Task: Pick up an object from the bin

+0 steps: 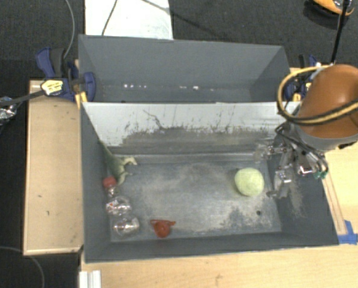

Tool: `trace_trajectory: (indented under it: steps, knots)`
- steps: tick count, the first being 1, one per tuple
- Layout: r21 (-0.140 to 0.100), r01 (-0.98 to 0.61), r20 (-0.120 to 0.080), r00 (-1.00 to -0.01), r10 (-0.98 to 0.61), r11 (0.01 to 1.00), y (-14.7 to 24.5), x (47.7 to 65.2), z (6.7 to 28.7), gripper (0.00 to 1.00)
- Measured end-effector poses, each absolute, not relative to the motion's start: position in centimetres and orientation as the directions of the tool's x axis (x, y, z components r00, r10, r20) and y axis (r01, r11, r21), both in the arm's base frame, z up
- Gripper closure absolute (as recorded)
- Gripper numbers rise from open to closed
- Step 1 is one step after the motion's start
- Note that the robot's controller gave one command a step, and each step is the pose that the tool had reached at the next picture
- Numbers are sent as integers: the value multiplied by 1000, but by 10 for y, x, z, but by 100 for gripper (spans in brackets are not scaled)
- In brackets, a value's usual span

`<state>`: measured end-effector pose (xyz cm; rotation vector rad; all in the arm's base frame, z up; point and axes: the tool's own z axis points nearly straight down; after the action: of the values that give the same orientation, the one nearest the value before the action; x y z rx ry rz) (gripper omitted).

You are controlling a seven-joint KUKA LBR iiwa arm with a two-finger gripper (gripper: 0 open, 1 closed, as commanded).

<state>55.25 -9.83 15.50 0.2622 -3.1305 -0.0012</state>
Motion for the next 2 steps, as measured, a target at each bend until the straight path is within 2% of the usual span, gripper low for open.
trace_trajectory:
  steps: [1,2]
  knots:
    - [-2,-159,-9,-987,-159,987,-113,563,136,0]
    - [-1,-38,-7,-999,-38,999,-103,559,76,0]
